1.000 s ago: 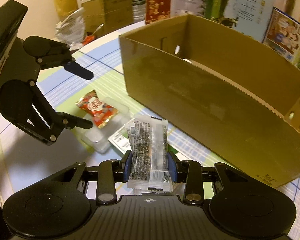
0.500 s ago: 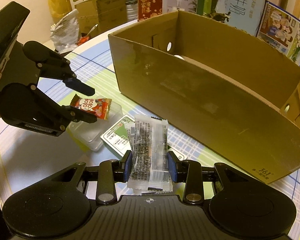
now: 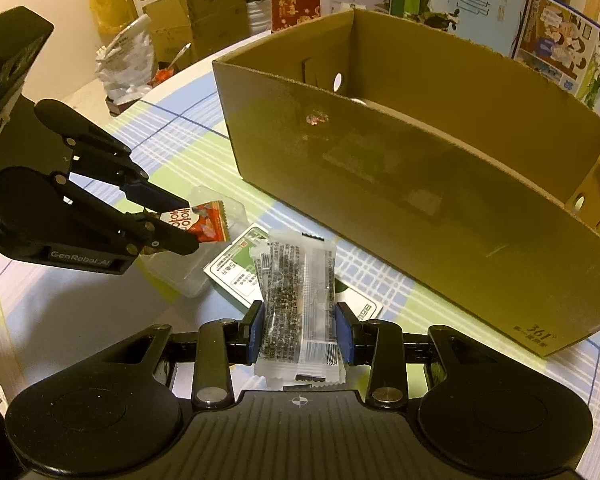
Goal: Organize objects
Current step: 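Grasp the clear snack packet with the right tool while the left tool grasps the red candy packet, then carry the candy packet and snack packet over the cardboard box with both tools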
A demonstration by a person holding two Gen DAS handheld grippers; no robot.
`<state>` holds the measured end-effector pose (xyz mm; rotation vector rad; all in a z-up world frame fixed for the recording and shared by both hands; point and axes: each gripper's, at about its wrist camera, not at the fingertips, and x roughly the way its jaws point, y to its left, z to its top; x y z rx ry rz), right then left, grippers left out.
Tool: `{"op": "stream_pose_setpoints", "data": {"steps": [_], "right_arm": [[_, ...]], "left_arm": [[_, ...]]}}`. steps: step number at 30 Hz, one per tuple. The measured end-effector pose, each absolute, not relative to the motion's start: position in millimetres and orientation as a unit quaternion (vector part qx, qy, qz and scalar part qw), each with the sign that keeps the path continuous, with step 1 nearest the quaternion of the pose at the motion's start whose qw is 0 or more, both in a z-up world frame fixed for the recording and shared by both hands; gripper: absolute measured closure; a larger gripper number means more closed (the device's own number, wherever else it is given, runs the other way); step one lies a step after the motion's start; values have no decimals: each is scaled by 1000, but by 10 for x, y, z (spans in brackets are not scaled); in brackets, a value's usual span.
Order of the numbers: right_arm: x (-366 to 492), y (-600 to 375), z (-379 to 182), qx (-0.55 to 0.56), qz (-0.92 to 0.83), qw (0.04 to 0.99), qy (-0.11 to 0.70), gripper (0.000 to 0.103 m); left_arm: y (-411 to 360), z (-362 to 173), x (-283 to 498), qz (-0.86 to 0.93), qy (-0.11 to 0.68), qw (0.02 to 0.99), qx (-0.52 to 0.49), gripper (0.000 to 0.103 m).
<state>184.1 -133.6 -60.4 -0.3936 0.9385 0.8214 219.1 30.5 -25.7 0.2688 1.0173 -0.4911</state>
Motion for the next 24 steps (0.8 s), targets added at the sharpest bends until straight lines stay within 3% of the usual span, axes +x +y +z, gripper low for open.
{"op": "stream_pose_setpoints", "data": {"steps": [24], "right_arm": [[1700, -1485, -21, -103, 323, 858, 386, 69]], "left_arm": [[60, 370, 1874, -194, 411, 889, 62, 82]]}}
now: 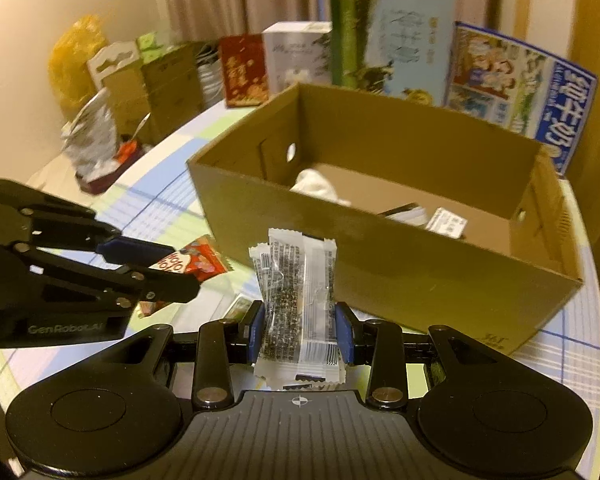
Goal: Organize objects
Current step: 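Carry the candy packet and snack packet over the cardboard box with both tools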
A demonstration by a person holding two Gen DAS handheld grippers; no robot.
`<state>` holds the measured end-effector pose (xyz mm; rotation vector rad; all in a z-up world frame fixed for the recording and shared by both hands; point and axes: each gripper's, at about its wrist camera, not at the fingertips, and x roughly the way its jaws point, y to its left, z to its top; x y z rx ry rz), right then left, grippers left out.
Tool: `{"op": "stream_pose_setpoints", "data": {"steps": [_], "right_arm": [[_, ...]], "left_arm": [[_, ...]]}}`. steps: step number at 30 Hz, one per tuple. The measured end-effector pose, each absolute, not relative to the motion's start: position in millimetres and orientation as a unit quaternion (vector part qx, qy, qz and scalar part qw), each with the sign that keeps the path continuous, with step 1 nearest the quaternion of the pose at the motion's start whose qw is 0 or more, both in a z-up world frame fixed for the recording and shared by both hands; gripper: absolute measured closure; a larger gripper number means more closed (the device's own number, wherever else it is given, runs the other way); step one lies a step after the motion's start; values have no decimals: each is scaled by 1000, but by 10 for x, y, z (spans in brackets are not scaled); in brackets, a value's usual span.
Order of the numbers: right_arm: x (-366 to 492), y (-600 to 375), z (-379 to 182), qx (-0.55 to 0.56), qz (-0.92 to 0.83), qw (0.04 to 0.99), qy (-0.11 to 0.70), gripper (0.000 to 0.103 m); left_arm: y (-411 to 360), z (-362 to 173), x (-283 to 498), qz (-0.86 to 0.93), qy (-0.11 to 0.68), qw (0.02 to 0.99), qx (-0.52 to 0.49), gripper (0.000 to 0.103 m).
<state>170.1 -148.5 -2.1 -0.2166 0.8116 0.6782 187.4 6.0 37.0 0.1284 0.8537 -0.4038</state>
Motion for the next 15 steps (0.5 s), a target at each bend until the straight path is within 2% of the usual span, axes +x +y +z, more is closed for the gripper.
{"op": "stream_pose_setpoints", "data": {"steps": [15], "right_arm": [[1727, -1703, 141, -56, 289, 885, 362, 69]], "left_arm": [[22, 482, 1871, -182, 384, 904, 47, 82]]}}
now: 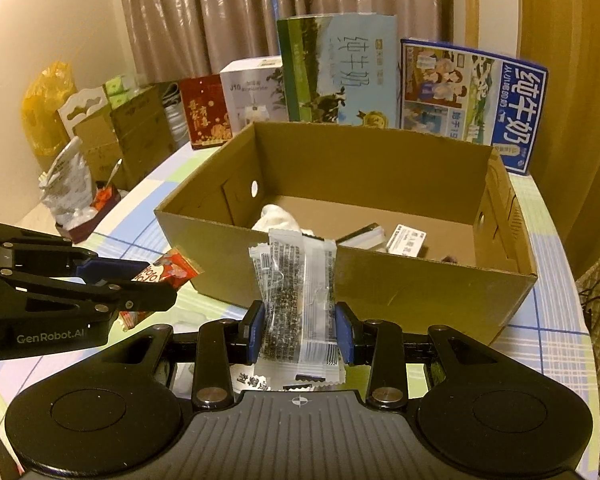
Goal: Organize objects
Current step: 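Carry the candy packet and snack packet over the cardboard box with both tools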
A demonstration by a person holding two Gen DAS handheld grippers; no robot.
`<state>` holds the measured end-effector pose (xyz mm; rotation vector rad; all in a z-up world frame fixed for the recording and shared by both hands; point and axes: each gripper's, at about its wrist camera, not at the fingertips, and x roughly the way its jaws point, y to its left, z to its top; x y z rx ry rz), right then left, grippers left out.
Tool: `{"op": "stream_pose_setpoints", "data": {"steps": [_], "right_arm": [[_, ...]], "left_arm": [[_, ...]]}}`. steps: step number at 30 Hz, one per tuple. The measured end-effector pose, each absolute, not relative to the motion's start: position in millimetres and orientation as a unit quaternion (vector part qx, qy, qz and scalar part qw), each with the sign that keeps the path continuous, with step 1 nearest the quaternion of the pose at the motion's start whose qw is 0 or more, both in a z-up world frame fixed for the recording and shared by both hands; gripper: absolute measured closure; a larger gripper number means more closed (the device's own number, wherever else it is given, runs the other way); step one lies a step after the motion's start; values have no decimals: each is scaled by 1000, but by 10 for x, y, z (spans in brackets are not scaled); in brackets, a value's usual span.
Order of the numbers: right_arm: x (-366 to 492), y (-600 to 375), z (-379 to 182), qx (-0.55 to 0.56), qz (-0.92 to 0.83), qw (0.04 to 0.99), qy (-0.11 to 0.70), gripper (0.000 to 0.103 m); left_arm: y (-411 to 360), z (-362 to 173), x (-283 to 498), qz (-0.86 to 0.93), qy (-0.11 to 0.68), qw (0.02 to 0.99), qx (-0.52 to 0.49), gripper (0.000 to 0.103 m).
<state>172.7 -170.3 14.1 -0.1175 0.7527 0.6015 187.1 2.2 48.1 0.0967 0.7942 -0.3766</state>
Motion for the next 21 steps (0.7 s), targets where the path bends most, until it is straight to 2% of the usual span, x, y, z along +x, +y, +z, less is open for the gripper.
{"op": "stream_pose_setpoints", "data": {"steps": [21], "right_arm": [[1736, -1758, 161, -53, 284, 891, 352, 69]], "left_arm": [[-57, 500, 1871, -183, 377, 907, 44, 82]]}}
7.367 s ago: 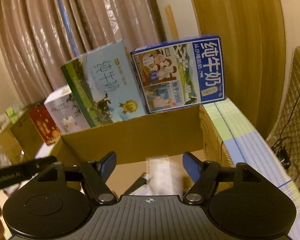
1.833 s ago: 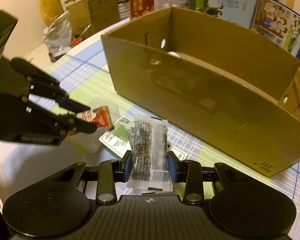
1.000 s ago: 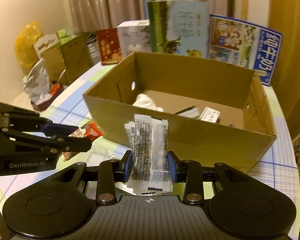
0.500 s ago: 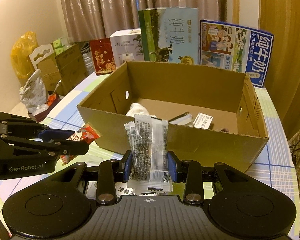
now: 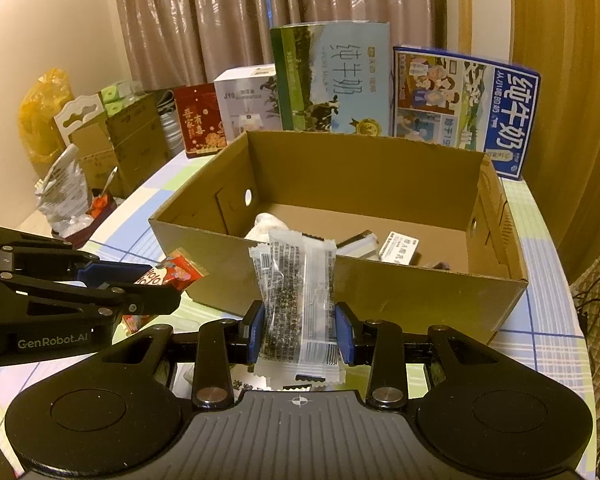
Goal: Organize objects
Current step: 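Carry the candy packet and snack packet over the cardboard box with both tools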
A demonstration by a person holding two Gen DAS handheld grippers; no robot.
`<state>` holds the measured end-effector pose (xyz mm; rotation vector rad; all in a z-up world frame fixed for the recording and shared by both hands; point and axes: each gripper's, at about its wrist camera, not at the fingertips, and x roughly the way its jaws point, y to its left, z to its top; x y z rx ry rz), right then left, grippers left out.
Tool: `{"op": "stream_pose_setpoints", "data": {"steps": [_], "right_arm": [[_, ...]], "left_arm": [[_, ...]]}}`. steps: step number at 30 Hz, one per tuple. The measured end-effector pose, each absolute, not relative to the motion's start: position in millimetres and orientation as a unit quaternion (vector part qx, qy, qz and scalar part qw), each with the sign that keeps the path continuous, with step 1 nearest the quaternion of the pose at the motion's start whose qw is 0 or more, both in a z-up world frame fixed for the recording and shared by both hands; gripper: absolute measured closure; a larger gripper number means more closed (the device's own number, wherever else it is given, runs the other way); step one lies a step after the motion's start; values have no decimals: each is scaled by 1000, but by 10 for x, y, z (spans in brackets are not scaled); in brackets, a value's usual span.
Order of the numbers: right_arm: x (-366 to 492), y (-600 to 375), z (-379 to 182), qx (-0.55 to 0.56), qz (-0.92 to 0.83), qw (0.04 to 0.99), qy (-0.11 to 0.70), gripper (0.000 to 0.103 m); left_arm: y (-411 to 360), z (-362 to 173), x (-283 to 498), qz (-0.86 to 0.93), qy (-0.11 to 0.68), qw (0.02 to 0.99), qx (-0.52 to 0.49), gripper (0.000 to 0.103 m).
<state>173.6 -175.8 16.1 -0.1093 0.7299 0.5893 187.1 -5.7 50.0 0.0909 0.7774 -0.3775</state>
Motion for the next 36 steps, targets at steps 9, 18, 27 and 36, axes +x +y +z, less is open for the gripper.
{"op": "stream_pose_setpoints", "data": {"steps": [9, 18, 27, 36], "right_arm": [[1745, -1812, 240, -36, 269, 903, 333, 69], [1867, -2012, 316, -6, 224, 917, 330, 69], [1951, -2155, 335, 10, 196, 925, 326, 69], [1975, -2211, 369, 25, 186, 928, 323, 69]], "left_arm": [[8, 550, 1883, -172, 364, 915, 27, 82], [80, 590, 1944, -160, 354, 921, 12, 82], [82, 615, 2054, -153, 345, 926, 5, 82], [33, 607, 2131, -151, 341, 928, 2, 82]]}}
